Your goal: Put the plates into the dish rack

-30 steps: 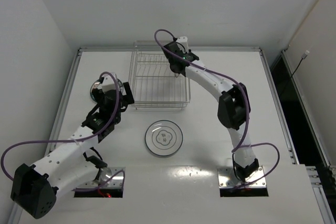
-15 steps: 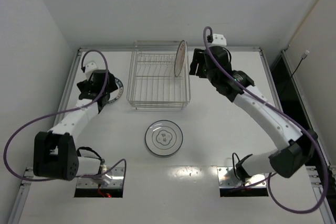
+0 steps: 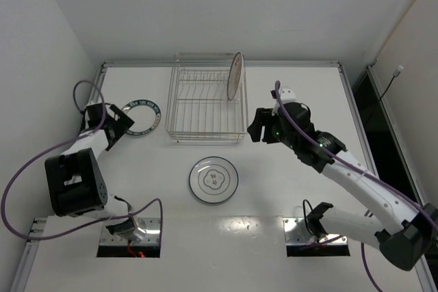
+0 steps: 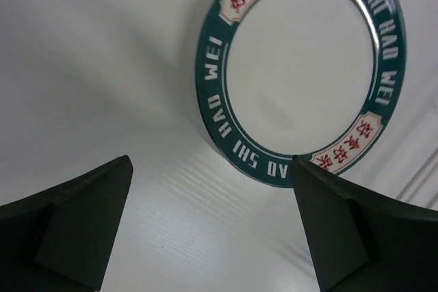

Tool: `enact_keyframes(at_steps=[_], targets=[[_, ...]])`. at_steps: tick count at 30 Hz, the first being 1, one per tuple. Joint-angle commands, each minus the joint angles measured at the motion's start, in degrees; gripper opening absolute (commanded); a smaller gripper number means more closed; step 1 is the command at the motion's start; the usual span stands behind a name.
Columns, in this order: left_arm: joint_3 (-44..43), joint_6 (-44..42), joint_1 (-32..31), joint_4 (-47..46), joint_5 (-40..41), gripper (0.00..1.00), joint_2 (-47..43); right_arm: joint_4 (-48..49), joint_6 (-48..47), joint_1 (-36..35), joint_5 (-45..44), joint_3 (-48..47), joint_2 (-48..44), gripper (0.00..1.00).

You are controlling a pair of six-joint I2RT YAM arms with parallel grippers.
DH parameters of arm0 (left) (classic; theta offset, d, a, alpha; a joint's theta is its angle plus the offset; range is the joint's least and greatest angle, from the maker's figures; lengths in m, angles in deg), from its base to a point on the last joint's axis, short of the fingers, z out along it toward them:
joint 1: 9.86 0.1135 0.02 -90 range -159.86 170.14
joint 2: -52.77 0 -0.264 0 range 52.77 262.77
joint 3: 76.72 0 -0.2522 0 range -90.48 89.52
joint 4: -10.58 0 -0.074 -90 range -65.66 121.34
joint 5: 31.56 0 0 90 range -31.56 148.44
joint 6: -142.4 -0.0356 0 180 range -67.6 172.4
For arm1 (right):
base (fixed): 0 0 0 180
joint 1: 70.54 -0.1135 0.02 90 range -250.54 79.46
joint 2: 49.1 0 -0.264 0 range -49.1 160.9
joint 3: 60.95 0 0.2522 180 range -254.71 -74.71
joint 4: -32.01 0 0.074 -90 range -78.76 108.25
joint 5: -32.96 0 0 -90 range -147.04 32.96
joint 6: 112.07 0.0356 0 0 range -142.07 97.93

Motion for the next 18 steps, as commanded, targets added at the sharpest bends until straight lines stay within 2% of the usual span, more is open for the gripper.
enact_keyframes(at_steps=[1, 2, 3, 6, 9, 13, 14, 18], targets=[[5.11, 8.74, 5.92, -12.09, -16.13, 1.0, -2.86, 4.02, -0.12, -0.23, 3.88, 4.22, -4.98, 0.6], [8.61, 10.51, 8.63, -14.9, -21.03, 1.0, -2.86, 4.71, -0.12, -0.23, 3.88, 5.36, -5.96, 0.6], [10.47, 12.36, 9.79, -21.19, -23.26, 1.0, -2.86, 4.72, -0.12, -0.83, 4.58, 7.46, -6.93, 0.6], [16.28, 18.52, 12.87, -31.93, -28.18, 0.96, 0.65, 4.72, 0.4, -1.37, 4.59, 10.99, -11.41, 0.6], [18.31, 22.48, 14.1, -40.28, -31.27, 0.88, 6.01, 3.85, 1.55, -1.37, 3.89, 13.1, -15.8, 0.61], [20.07, 28.09, 14.11, -49.26, -31.28, 0.82, 10.76, -0.02, 1.55, -1.37, 1.69, 13.11, -18.8, 0.64], [20.07, 28.63, 14.11, -50.68, -31.28, 0.79, 11.72, -0.9, 0.94, -1.37, 1.69, 13.11, -19.58, 0.64], [19.54, 30.83, 14.11, -54.56, -33.64, 0.52, 16.47, -4.42, 0.94, -1.37, 0.55, 11.88, -20.21, 0.64]])
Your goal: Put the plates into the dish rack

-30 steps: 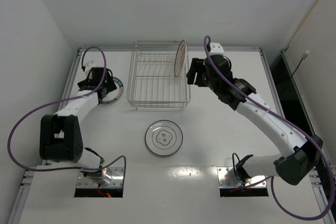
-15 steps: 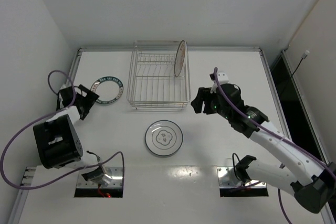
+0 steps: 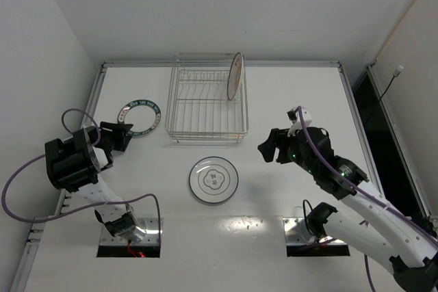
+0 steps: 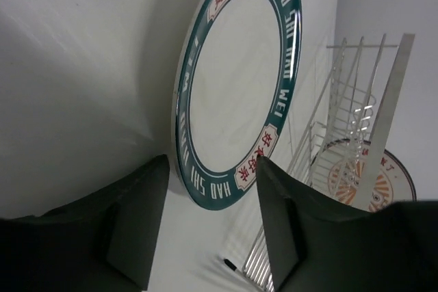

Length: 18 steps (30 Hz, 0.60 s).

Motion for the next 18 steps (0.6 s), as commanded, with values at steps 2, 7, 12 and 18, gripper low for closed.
enact_keyframes(at_steps=[2, 7, 12, 18], targets=[[0.81, 3.19, 0.42, -5.78, -2.94, 0.48, 3.8, -2.19, 0.26, -0.41, -2.28, -1.54, -0.76, 0.64], [-1.48, 2.66, 0.42, -5.25, -2.94, 0.18, 5.21, -1.58, 1.66, -0.41, -1.76, -0.49, -1.28, 0.64], [-3.67, 2.13, 0.42, -3.23, -3.47, 0.0, 4.69, -2.1, 1.66, -0.41, -1.75, -1.88, -1.28, 0.64], [-7.09, 2.13, 0.95, 2.36, -4.0, 0.0, -7.05, -1.41, 0.52, -0.41, -0.61, -5.14, -0.67, 0.67]])
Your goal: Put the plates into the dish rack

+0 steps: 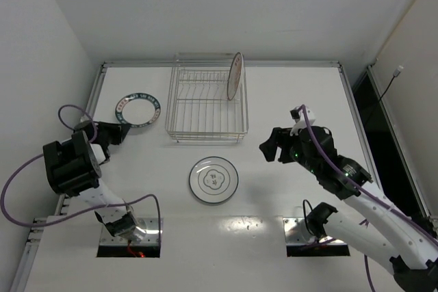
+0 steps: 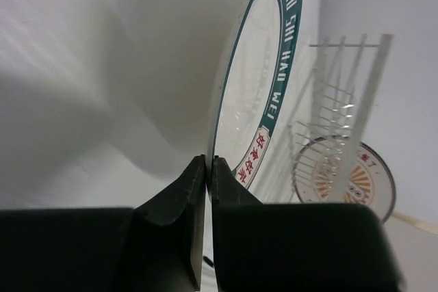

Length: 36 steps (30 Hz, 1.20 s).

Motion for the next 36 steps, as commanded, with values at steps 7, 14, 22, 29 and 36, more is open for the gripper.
enact_keyframes(at_steps=[7, 14, 22, 29, 36], targets=[[-5.36, 3.8, 0.19, 6.38, 2.97, 0.0, -24.78, 13.24, -0.31, 0.21, 12.2, -6.54, 4.99, 0.74], [-7.9, 7.86, -11.31, 5.67, 1.04, 0.0, -34.72, 36.16, 7.94, 2.22, 26.87, -7.07, 12.98, 0.88], [-7.3, 10.76, -26.69, 6.21, 1.04, 0.0, -39.99, 53.76, 12.69, 5.39, 33.83, -12.95, 28.89, 0.92], [-8.43, 11.81, -35.49, 7.52, 2.1, 0.0, -41.23, 59.55, 16.11, 9.61, 35.24, -14.27, 35.85, 0.93], [-7.91, 13.04, -42.27, 6.91, 3.15, 0.0, -41.23, 61.24, 18.24, 13.39, 36.39, -17.34, 40.76, 0.56]])
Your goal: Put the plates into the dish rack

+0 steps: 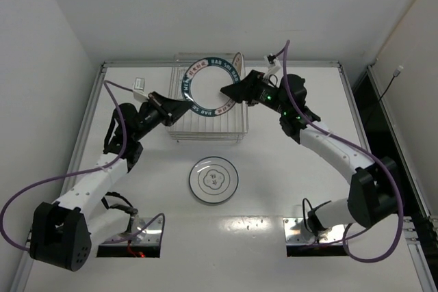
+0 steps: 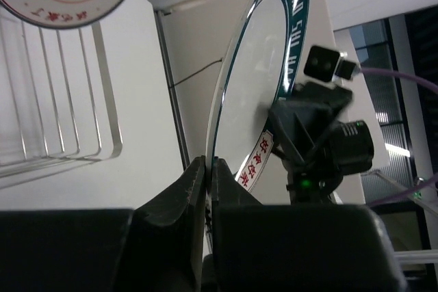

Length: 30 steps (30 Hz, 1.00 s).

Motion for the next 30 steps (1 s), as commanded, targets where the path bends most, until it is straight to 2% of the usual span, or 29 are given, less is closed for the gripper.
enact_keyframes(at_steps=[1, 3, 4, 5, 6, 7, 9, 11, 12, 13, 16, 17, 19, 21, 23, 28, 30], targets=[[-2.29, 2.48, -1.79, -3.84, 0.61, 0.0, -1.93, 6.49, 1.32, 1.11, 2.33, -5.02, 2.17, 0.41], [-2.29, 2.49, -2.31, -3.84, -0.96, 0.0, -0.88, 5.71, 1.85, 2.33, 2.95, -7.12, 4.18, 0.28], [-2.29, 2.49, -2.32, -4.45, -1.58, 0.0, -0.88, 5.7, 1.85, 2.34, 3.48, -7.74, 4.72, 0.15], [-2.29, 1.97, -2.32, -4.46, -2.28, 0.0, -0.27, 5.01, 1.85, 2.95, 3.48, -7.75, 4.72, 0.09], [-2.9, 1.09, -2.32, -1.41, -2.98, 0.07, -0.26, 4.48, 2.37, 3.48, 2.61, -8.45, 5.24, 0.03], [-3.43, 0.04, -1.71, 0.62, -2.99, 0.16, 0.26, 3.78, 2.37, 3.48, 2.08, -9.15, 5.25, 0.0], [-4.83, -4.0, -0.3, 3.96, -3.6, 0.41, 0.27, -1.48, -0.07, 4.79, -0.72, -11.08, 5.25, 0.0], [-6.5, -9.43, 0.75, 11.94, -3.6, 0.72, 0.27, -5.88, -1.92, 5.67, -3.45, -12.49, 5.25, 0.0], [-9.12, -11.9, 1.28, 19.46, -1.95, 0.92, 0.27, -10.69, -4.28, 6.37, -7.38, -14.15, 4.64, 0.0], [-10.63, -14.36, 2.07, 23.19, -0.89, 0.96, 0.79, -13.26, -5.7, 6.38, -9.85, -15.21, 4.63, 0.0], [-14.86, -22.37, 3.12, 32.69, 4.29, 0.98, 1.59, -23.81, -12.79, 6.38, -21.54, -21.88, 6.56, 0.0], [-14.86, -24.39, 3.74, 35.59, 6.39, 0.98, 1.06, -26.35, -14.66, 5.42, -28.01, -26.25, 8.92, 0.0], [-14.86, -25.98, 4.27, 37.98, 8.42, 0.98, -0.34, -32.05, -19.13, 3.23, -34.02, -30.76, 11.64, 0.0], [-14.86, -28.62, 4.27, 39.3, 11.84, 0.99, -2.62, -37.42, -22.13, 0.51, -43.6, -37.87, 16.47, 0.0], [-14.86, -30.37, 4.27, 40.54, 14.14, 0.99, -3.77, -39.64, -24.51, -1.25, -51.14, -44.73, 20.0, 0.0], [-16.0, -37.58, 4.27, 45.98, 19.84, 0.99, -4.39, -46.31, -28.56, -4.34, -61.01, -59.83, 34.13, 0.0], [-16.0, -38.64, 4.27, 46.6, 22.23, 0.99, -5.09, -46.94, -30.14, -4.86, -63.48, -62.84, 37.12, 0.0]])
